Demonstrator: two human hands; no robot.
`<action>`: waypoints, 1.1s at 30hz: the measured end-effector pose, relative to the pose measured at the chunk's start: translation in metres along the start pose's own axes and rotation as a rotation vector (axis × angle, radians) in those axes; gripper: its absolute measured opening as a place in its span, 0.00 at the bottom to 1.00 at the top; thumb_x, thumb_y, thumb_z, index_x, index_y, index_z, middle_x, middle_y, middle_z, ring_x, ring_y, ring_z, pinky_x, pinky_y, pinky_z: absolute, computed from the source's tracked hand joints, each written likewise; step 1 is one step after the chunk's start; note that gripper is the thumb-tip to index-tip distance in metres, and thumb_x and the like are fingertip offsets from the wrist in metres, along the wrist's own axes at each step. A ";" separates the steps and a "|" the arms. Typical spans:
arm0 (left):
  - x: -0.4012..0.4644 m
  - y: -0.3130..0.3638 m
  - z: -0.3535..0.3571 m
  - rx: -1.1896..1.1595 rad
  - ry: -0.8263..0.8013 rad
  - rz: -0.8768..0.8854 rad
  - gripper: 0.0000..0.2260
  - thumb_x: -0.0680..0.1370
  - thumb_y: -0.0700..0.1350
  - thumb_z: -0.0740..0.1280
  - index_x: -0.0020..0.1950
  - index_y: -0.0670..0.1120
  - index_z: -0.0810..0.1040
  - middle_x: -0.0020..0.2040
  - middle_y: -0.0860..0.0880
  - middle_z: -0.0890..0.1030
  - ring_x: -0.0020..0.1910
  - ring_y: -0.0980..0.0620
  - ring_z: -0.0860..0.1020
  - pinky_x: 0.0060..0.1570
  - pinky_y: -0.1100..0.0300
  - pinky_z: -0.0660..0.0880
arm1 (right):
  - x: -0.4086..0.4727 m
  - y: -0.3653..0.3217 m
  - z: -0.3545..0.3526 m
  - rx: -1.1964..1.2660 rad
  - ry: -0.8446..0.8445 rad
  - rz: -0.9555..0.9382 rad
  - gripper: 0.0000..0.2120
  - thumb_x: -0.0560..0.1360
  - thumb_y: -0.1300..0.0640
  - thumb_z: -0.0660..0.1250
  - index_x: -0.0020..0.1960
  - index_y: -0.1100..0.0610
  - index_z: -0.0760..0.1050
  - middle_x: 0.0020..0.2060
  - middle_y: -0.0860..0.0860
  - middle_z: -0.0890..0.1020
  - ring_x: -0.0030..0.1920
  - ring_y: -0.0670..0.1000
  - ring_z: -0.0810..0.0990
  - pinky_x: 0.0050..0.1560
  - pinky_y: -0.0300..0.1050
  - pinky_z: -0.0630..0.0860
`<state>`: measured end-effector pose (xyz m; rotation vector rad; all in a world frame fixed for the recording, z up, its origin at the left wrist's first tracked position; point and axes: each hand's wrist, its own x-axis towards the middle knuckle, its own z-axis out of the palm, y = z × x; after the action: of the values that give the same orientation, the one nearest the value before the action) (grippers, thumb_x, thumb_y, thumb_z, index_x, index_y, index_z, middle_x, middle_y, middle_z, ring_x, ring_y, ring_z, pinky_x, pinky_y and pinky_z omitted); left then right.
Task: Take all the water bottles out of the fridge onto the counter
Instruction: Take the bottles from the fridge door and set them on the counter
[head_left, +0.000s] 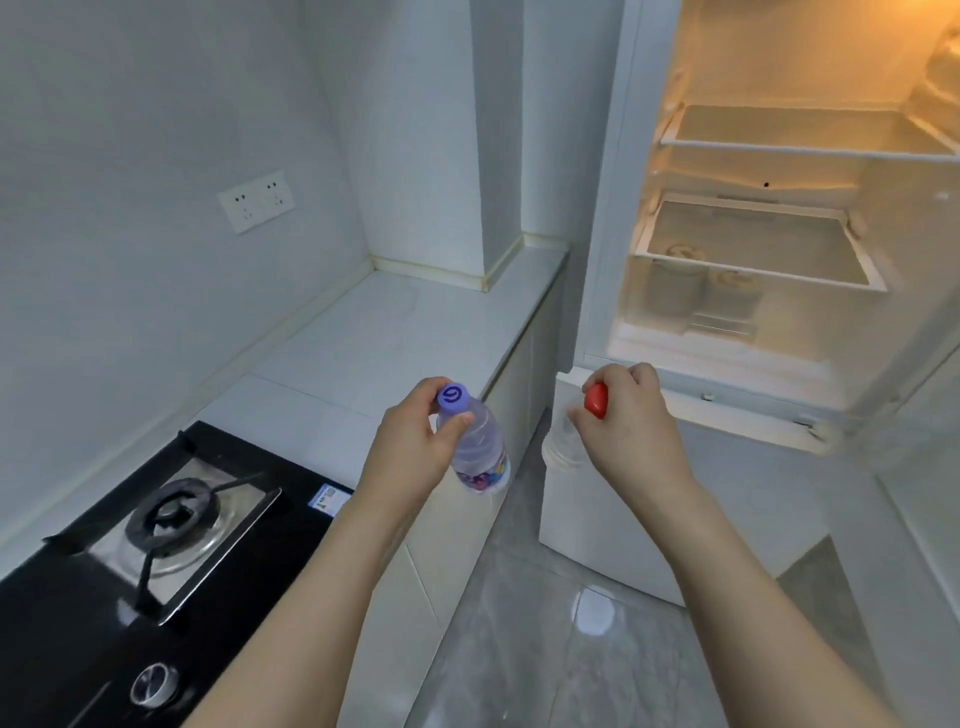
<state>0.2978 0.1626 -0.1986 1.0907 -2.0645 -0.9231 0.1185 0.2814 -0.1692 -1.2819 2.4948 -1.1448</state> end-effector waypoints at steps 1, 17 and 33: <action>0.001 -0.008 -0.007 0.003 0.003 -0.011 0.10 0.78 0.45 0.68 0.59 0.51 0.75 0.52 0.55 0.80 0.51 0.55 0.78 0.49 0.63 0.75 | 0.003 -0.007 0.008 -0.009 -0.015 -0.002 0.06 0.74 0.59 0.65 0.50 0.59 0.73 0.51 0.54 0.69 0.45 0.58 0.75 0.44 0.45 0.69; -0.032 -0.069 -0.082 0.096 0.198 -0.253 0.12 0.78 0.48 0.67 0.62 0.51 0.73 0.52 0.55 0.80 0.45 0.58 0.79 0.41 0.69 0.74 | 0.031 -0.084 0.107 -0.062 -0.434 -0.256 0.07 0.74 0.61 0.63 0.52 0.58 0.74 0.52 0.53 0.70 0.44 0.56 0.76 0.46 0.45 0.71; -0.215 -0.049 -0.171 0.223 0.627 -0.688 0.11 0.78 0.49 0.68 0.59 0.54 0.74 0.51 0.58 0.80 0.50 0.51 0.80 0.52 0.53 0.79 | -0.082 -0.214 0.171 0.055 -0.842 -0.799 0.08 0.75 0.59 0.66 0.54 0.56 0.74 0.55 0.53 0.70 0.46 0.54 0.77 0.49 0.43 0.72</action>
<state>0.5513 0.2781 -0.1833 1.9778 -1.2976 -0.5295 0.3804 0.1670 -0.1656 -2.2192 1.3550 -0.5192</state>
